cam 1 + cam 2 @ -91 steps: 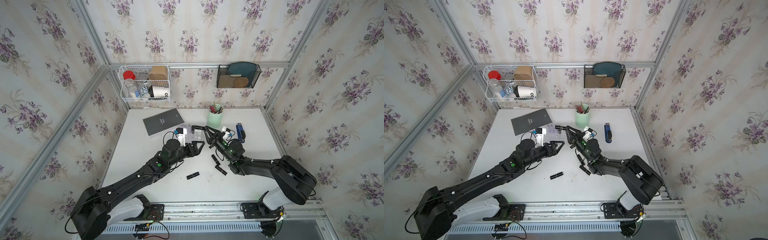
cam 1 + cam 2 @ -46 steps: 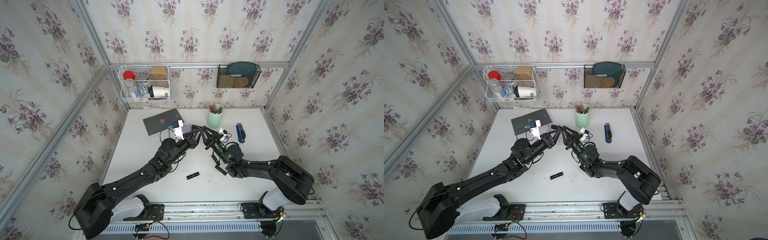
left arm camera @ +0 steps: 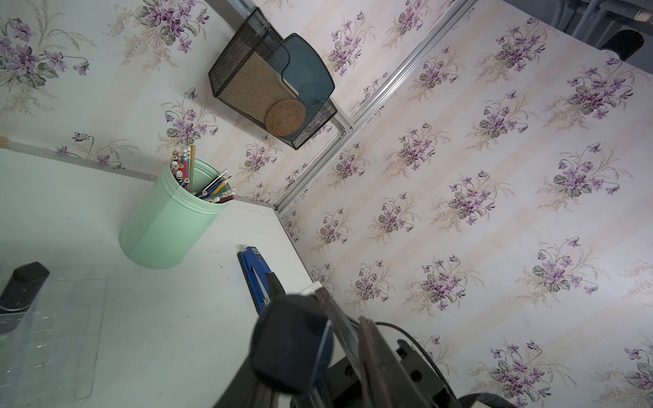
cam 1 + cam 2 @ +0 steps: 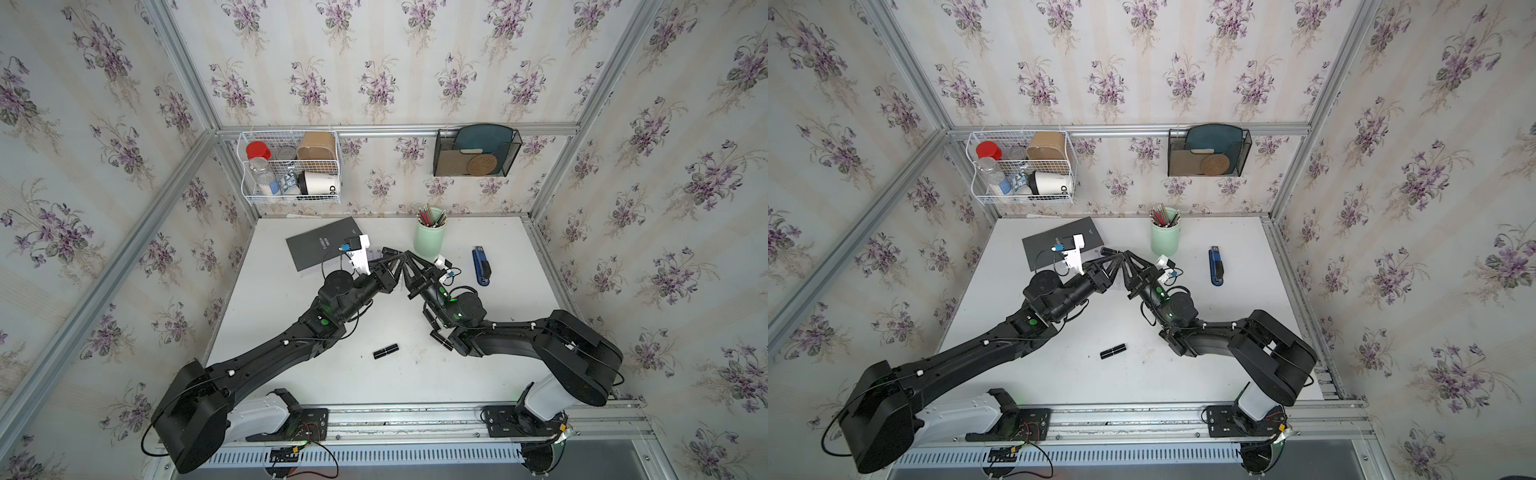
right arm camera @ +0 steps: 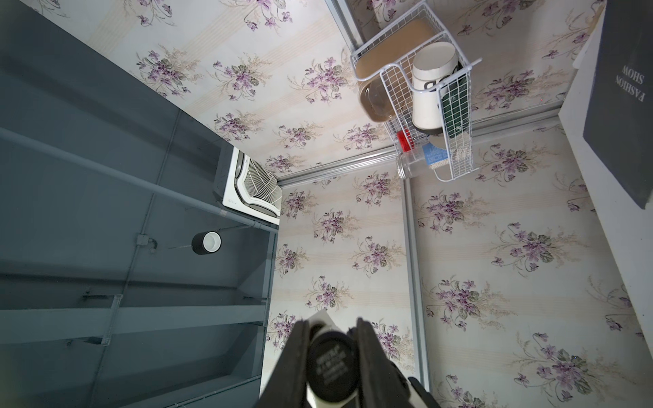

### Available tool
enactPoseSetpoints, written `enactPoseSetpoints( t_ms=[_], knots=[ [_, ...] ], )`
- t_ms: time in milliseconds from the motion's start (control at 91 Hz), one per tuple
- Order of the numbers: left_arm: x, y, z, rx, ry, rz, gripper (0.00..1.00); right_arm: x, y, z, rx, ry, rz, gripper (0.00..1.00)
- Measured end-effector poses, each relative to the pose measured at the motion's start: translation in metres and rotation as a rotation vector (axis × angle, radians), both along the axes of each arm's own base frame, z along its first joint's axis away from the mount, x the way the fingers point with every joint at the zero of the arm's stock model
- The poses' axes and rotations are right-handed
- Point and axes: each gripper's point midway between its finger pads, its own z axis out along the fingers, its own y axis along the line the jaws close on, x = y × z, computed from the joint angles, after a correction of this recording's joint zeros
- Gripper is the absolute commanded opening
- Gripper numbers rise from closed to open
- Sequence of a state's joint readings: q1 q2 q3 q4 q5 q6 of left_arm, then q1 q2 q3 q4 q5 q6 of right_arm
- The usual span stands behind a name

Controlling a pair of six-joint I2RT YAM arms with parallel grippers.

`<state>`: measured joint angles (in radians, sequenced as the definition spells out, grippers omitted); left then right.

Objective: Arrange the lipsticks in the organizer
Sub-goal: Pick up the lipstick at the center of the board.

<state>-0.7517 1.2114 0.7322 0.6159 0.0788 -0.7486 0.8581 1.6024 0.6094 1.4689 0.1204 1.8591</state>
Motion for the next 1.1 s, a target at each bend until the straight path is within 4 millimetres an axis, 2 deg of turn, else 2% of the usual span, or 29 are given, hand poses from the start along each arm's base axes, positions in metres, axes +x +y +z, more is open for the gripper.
enactPoseSetpoints(
  t_ms=[165, 363, 549, 604, 725, 857, 945, 1022, 1099],
  knots=[
    [0.003, 0.002, -0.004, 0.018, -0.001, 0.009, 0.36, 0.0, 0.002, -0.003, 0.001, 0.005, 0.004, 0.07],
    [0.007, 0.004, -0.003, 0.017, -0.016, 0.022, 0.18, 0.0, 0.004, 0.0, 0.026, 0.01, 0.009, 0.09],
    [0.008, 0.005, 0.002, 0.017, -0.045, 0.03, 0.09, 0.003, 0.007, 0.005, 0.045, 0.006, 0.006, 0.13],
    [0.007, 0.006, 0.004, 0.024, -0.054, 0.032, 0.05, 0.002, 0.008, 0.006, 0.05, 0.002, 0.009, 0.15],
    [0.006, 0.007, 0.008, 0.056, -0.076, 0.028, 0.0, 0.001, 0.008, 0.009, 0.066, -0.004, 0.018, 0.3],
    [0.001, 0.008, 0.009, 0.115, -0.1, 0.001, 0.0, 0.0, 0.008, 0.005, 0.045, -0.001, 0.044, 0.43],
    [-0.004, 0.016, 0.014, 0.165, -0.121, -0.033, 0.0, 0.004, -0.004, -0.007, -0.017, 0.014, 0.042, 0.46],
    [-0.002, 0.035, 0.026, 0.218, -0.147, -0.049, 0.0, 0.012, -0.02, -0.019, -0.115, 0.03, 0.03, 0.48],
    [-0.004, 0.046, 0.035, 0.28, -0.168, -0.109, 0.0, 0.017, -0.033, -0.024, -0.239, 0.007, 0.034, 0.48]
  ],
)
